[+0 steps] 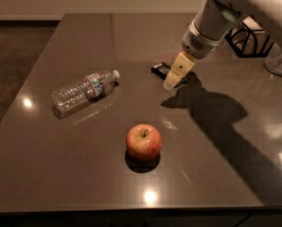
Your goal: Move rxbar chocolate near apple
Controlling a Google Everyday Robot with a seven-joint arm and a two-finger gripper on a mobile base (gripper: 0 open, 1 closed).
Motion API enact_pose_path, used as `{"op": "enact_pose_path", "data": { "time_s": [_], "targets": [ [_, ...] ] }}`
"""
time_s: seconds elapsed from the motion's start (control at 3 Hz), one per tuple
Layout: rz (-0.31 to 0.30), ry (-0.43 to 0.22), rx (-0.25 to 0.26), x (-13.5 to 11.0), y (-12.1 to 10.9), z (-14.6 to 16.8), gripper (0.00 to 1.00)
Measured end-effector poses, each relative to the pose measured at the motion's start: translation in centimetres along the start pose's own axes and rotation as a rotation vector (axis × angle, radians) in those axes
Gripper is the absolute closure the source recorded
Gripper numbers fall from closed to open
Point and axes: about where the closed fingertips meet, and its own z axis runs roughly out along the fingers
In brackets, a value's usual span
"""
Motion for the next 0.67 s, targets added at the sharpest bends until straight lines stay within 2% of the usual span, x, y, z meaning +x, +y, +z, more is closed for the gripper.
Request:
{"op": "enact_pose_path", "data": {
  "time_s": [0.67],
  "targets": [
    [0.071,0.068,0.004,0.4,-1.6,3.7,0.0]
  ]
}}
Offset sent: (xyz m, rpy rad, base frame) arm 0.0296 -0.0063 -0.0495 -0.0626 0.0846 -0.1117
